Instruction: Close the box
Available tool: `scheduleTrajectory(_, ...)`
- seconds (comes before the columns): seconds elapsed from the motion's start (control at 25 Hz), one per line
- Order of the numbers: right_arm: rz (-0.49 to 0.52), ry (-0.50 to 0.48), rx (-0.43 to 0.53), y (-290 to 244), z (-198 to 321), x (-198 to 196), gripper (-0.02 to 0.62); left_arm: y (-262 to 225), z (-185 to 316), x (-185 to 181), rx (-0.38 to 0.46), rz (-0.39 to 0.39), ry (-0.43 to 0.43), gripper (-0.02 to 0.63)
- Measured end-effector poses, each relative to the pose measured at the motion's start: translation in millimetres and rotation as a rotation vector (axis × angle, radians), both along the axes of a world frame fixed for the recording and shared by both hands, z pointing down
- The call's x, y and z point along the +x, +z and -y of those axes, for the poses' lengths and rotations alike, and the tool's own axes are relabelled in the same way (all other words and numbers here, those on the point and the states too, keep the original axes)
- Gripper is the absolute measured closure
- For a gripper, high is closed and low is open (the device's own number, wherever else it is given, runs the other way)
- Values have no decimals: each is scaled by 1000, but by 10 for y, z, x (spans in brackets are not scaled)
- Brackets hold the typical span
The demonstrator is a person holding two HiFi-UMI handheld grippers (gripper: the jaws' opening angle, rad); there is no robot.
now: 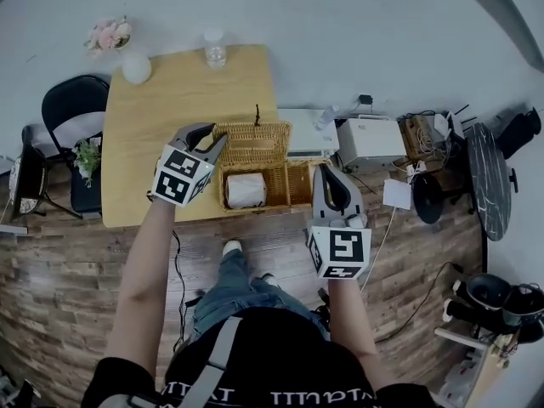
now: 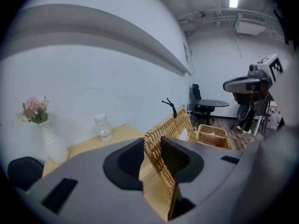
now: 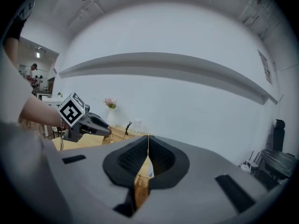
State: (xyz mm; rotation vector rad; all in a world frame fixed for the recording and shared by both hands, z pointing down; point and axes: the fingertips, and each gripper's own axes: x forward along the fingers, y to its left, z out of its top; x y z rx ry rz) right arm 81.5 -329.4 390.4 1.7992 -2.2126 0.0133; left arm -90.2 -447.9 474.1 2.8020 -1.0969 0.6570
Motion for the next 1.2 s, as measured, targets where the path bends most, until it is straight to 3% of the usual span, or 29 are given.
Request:
scheduleTrajectory(0.36,18,-42,9,-24,-316,18,580,-64,-307,20,91,100,-29,488)
scheduleTrajectory(0.6,18,-72,11,-18,-441,38,581,-66,-482,-10,54,212,11,509)
scheduleTrajectory(0.88,18,-120,12,-15,-578,34,580,-36,-754,9,0,229,41,520)
scheduleTrajectory(1.2,25,-162,-28,143,-788,53,580,163,-1113,24,9,346,44,517)
